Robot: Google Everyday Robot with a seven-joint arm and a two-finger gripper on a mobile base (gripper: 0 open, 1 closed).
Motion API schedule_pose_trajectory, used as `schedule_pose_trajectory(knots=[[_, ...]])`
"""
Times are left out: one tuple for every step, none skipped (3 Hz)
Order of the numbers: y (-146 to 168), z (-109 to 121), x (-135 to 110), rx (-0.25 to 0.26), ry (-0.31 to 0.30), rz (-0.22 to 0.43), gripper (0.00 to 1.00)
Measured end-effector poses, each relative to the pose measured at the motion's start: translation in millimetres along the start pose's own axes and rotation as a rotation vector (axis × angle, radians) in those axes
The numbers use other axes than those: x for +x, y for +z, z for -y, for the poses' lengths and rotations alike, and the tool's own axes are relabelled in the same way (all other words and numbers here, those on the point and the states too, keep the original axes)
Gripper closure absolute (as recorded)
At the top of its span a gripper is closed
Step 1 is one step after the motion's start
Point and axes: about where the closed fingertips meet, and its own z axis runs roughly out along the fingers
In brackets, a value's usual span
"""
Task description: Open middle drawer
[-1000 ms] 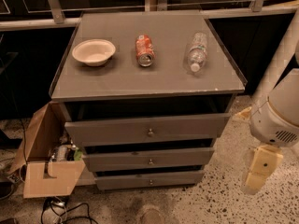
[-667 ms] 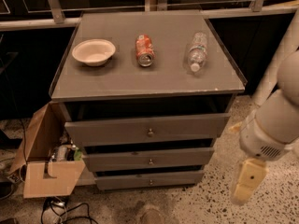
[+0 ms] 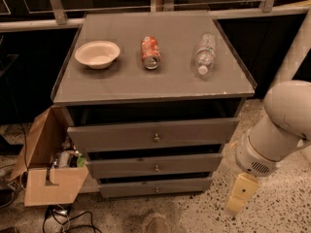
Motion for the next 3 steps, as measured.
schedule_pose_trajectory(knots=[[26,-3,2,-0.067,0.012,0.051,0.00],[58,1,-4,-0.126,-0.008,0.138,0.00],[86,12,-24,-0.181,-0.039,0.198,0.00]])
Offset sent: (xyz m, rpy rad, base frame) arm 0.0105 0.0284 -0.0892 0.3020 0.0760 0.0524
